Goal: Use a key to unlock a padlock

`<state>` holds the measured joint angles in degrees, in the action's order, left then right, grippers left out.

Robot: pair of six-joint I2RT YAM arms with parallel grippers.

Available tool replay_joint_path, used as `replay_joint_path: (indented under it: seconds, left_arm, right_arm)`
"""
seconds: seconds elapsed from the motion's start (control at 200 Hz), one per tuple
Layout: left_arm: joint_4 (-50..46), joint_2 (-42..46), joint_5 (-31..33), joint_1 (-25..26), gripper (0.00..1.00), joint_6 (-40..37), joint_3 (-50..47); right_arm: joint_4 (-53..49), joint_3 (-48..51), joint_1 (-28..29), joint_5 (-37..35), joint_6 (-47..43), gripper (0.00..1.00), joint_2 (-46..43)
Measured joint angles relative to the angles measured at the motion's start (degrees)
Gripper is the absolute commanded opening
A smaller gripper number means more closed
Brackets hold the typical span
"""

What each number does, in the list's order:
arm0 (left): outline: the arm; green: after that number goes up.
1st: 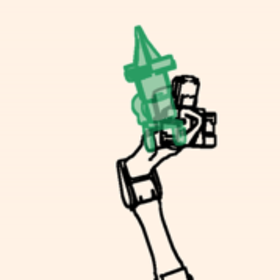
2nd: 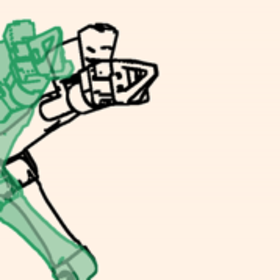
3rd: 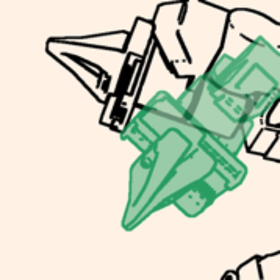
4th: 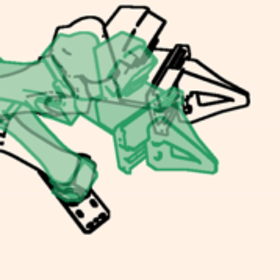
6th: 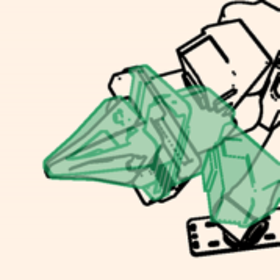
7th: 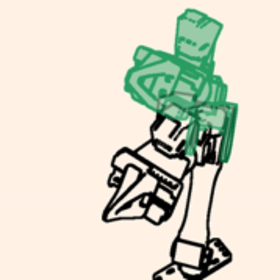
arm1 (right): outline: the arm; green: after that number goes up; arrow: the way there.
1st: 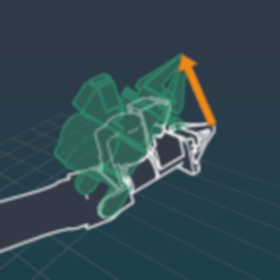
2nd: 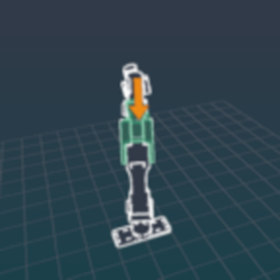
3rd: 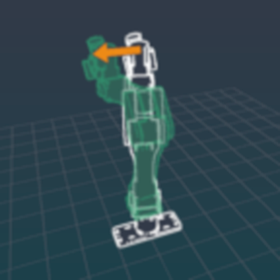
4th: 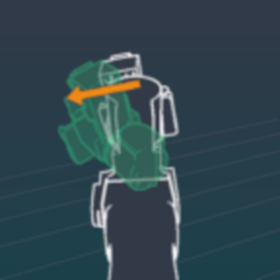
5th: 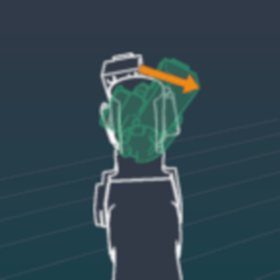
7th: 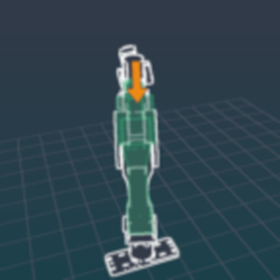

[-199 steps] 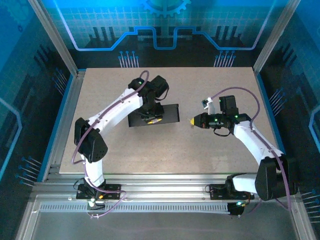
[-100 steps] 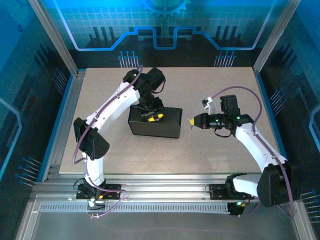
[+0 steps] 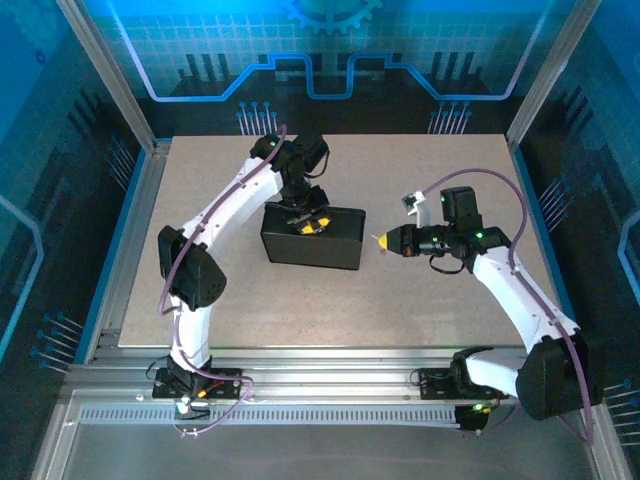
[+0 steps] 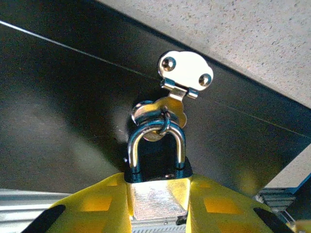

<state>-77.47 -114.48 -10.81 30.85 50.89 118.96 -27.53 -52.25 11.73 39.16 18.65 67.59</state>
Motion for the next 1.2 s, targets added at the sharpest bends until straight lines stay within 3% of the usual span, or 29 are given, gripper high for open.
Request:
replay_joint_path:
  seconds: [0.315,0.69,0.805,0.965,1.08,1.201]
  left_arm:
    - [9.49,1.95,-4.72,-0.33,0.00,2.38,-4.85]
    - [16.11,2.89,-8.09,-0.59,0.00,4.13,-7.37]
    - [15.85,2.89,-7.39,-0.66,0.09,1.86,-6.56]
    - [10.78,1.64,-5.90,-0.70,0.27,-9.81,2.32]
    - [6.78,0.07,-2.78,-0.70,0.38,-24.94,10.97]
    - [7.32,0.96,1.81,-0.70,0.51,-43.15,9.31]
  right_arm:
    - [8.92,-0.02,10.99,1.92,10.58,0.01,0.37]
    - [12.61,-3.78,11.26,-3.06,21.24,0.01,9.62]
    - [12.15,-4.79,11.19,-4.24,21.55,0.01,9.62]
    - [8.76,-4.90,9.97,-4.50,20.55,0.01,8.48]
    - [4.68,-5.90,8.00,-4.31,18.29,0.02,7.30]
    - [0.96,-7.96,5.57,-3.72,15.65,0.02,6.75]
